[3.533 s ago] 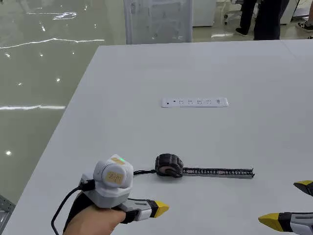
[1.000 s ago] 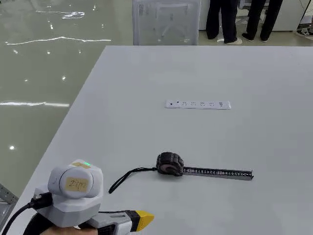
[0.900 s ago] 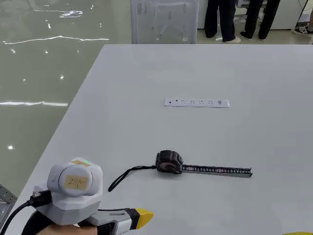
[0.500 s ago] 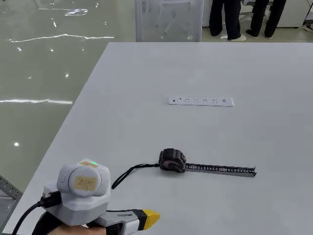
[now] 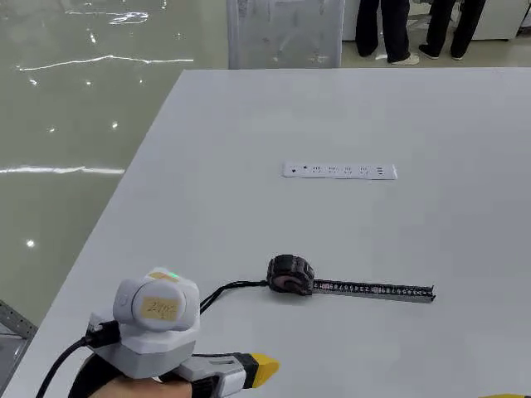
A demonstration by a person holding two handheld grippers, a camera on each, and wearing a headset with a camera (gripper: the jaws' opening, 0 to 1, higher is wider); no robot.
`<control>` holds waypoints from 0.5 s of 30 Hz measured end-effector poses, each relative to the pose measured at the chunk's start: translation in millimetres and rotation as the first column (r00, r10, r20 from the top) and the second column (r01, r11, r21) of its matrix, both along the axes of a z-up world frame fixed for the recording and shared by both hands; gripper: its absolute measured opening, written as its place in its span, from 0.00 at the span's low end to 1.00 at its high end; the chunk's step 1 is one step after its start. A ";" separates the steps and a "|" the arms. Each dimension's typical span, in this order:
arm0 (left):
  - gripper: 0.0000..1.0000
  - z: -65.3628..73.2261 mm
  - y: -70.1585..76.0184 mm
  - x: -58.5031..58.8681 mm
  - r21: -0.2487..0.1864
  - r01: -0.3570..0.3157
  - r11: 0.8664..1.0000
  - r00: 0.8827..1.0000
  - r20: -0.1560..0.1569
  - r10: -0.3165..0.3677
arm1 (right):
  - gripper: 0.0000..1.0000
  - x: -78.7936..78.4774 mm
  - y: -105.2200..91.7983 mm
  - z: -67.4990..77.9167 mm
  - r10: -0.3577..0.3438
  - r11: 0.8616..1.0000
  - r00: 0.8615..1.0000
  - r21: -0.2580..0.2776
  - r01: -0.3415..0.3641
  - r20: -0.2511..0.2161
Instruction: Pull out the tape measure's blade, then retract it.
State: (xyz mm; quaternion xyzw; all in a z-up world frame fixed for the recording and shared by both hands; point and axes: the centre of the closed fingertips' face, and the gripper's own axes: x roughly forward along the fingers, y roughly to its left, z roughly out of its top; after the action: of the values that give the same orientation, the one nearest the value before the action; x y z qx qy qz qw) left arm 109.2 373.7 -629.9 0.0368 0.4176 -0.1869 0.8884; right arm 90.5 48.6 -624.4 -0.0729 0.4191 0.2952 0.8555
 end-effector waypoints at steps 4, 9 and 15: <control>0.99 -2.9 -4.7 4.6 0.001 0.000 1.000 1.000 -0.002 0.000 | 0.88 5.5 1.4 -5.4 0.013 1.000 1.000 0.002 -0.013 -0.009; 0.99 -8.8 -11.5 9.0 0.003 0.002 1.000 1.000 -0.009 -0.002 | 0.87 15.8 3.5 -10.2 0.035 0.999 0.999 0.003 -0.035 -0.014; 0.98 -14.5 -19.3 15.4 0.002 0.000 1.000 1.000 -0.019 0.000 | 0.86 26.3 1.2 -13.5 0.048 0.999 0.999 -0.003 -0.048 -0.018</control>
State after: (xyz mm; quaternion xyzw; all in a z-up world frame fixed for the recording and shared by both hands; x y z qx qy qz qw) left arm 124.6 354.4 -644.3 0.0359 0.4261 -0.1871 0.8844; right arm 116.8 49.8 -637.9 -0.0819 0.4255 0.3156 0.8442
